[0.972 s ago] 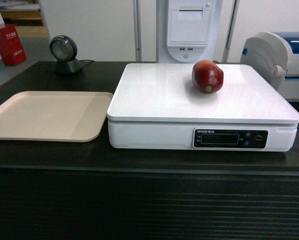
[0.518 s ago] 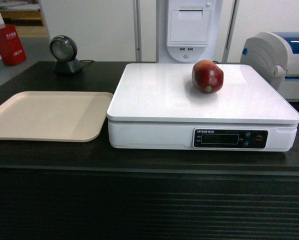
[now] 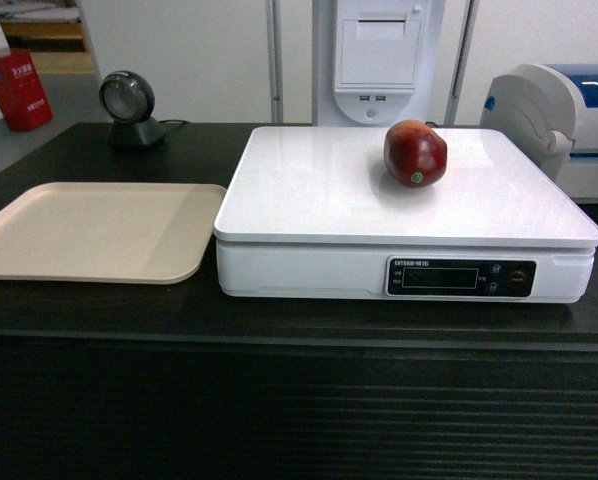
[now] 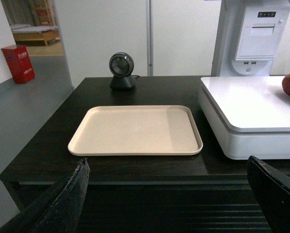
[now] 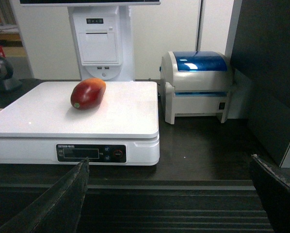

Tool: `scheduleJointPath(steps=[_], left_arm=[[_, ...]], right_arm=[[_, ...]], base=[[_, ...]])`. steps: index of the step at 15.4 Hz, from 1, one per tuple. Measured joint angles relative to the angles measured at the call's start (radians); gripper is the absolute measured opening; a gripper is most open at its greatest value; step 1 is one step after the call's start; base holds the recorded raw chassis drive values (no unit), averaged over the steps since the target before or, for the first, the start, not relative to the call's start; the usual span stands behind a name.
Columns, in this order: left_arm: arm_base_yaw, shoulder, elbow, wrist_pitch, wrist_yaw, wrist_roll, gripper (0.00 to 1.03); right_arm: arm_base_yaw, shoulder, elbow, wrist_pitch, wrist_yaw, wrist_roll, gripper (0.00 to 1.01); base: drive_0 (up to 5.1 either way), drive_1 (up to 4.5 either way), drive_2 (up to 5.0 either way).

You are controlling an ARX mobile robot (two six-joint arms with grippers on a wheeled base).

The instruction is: Place dark red mango on scale at checkout

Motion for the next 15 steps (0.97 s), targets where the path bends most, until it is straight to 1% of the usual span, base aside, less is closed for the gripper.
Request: scheduleJointPath(steps=[15], left_arm=[[0.0, 0.0, 0.0, 0.0, 0.0, 0.0, 0.98]], right_arm=[[0.0, 0.0, 0.0, -0.001, 0.001, 0.0, 0.98]], base=[[0.0, 0.0, 0.0]])
